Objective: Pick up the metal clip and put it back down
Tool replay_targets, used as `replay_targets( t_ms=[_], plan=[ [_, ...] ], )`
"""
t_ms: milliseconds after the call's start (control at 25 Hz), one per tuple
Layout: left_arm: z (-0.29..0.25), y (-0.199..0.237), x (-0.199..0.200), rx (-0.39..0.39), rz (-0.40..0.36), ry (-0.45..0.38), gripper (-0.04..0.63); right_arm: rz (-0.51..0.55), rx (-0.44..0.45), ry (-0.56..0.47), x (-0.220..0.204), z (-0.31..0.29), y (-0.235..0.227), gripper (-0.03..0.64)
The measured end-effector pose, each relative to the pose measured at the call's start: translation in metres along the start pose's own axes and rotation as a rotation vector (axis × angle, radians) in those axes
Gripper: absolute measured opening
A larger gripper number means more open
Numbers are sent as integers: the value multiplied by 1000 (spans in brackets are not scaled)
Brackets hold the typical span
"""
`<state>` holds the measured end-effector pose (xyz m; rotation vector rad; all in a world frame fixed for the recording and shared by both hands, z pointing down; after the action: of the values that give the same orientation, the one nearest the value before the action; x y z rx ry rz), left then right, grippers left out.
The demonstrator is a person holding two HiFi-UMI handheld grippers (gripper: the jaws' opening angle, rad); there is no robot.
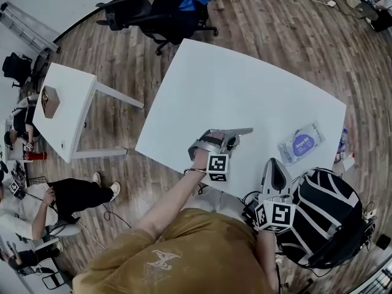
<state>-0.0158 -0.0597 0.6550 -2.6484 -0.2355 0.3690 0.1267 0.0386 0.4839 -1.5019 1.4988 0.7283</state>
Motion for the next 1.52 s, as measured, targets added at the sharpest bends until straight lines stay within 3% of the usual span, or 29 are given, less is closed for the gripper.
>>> replay_targets(
  t_ms=[120, 640, 840, 1200, 1400, 1520],
  plan=[
    [3, 4, 1, 60, -3, -1, 101, 2, -2, -1, 0, 1, -1, 7],
    [15, -4, 5, 110, 30, -76, 89, 6, -2, -1, -4, 7, -2, 6],
    [24, -1, 7, 117, 97, -121, 88, 8, 2, -7, -2, 10, 1, 6],
    [64, 19, 1, 150, 392, -299, 87, 24, 2, -19, 0, 22, 6, 6],
    [104, 38, -5, 192, 684, -475, 87, 32, 3, -28, 1, 31, 8, 6],
    [130, 49, -5, 228, 792, -562, 86, 28, 4, -36, 1, 36, 9, 8]
  ],
)
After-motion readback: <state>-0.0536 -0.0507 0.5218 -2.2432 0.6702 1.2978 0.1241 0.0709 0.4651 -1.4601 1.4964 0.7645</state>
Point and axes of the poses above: the fingertips, and each gripper's own axes: z backward along the fingers, y to its left, x out of its top, the point moved 8 cm from there along z, backward along the fingers, and after that the axes turned 8 degrees about y, right-handed, at the moved point
